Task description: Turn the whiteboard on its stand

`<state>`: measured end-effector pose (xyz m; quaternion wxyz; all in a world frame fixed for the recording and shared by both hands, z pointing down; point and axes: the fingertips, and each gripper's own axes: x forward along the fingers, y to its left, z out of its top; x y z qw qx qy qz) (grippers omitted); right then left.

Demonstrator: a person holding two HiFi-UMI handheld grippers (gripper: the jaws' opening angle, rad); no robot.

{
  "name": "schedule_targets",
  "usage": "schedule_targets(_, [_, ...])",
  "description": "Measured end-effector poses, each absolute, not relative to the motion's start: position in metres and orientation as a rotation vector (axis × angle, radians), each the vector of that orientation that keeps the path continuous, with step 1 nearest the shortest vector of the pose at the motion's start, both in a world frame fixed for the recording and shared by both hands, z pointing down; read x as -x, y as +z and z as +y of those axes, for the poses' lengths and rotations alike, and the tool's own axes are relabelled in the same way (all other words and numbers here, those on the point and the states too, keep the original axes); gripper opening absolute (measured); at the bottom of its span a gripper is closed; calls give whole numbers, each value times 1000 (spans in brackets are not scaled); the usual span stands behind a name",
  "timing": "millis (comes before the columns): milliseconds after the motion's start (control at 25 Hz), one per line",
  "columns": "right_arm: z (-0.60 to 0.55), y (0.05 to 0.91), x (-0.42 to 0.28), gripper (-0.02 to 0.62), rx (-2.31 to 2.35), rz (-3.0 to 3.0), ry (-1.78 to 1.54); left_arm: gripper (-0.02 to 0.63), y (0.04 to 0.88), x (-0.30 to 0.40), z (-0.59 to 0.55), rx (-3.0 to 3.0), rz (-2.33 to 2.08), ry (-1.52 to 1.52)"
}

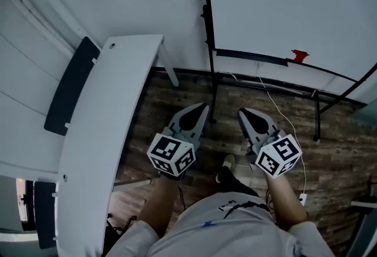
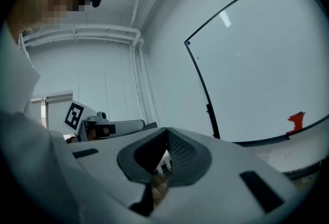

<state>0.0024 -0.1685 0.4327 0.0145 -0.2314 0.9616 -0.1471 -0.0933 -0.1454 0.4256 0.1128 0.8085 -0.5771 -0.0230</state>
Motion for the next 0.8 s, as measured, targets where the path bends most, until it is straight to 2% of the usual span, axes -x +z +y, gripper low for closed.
schedule_targets(640, [-319,419,57,12,593,2967,-431,6,395,176,-359,-2510,-1748,-82])
schedule_targets(680, [-324,420,58,12,602,2963,-433,13,397,179,-368,-2526,-1733,-76])
schedule_targets(800, [-338,421,65,12,640,2959,-429,93,401,190,-395,-2578,-1669,-70])
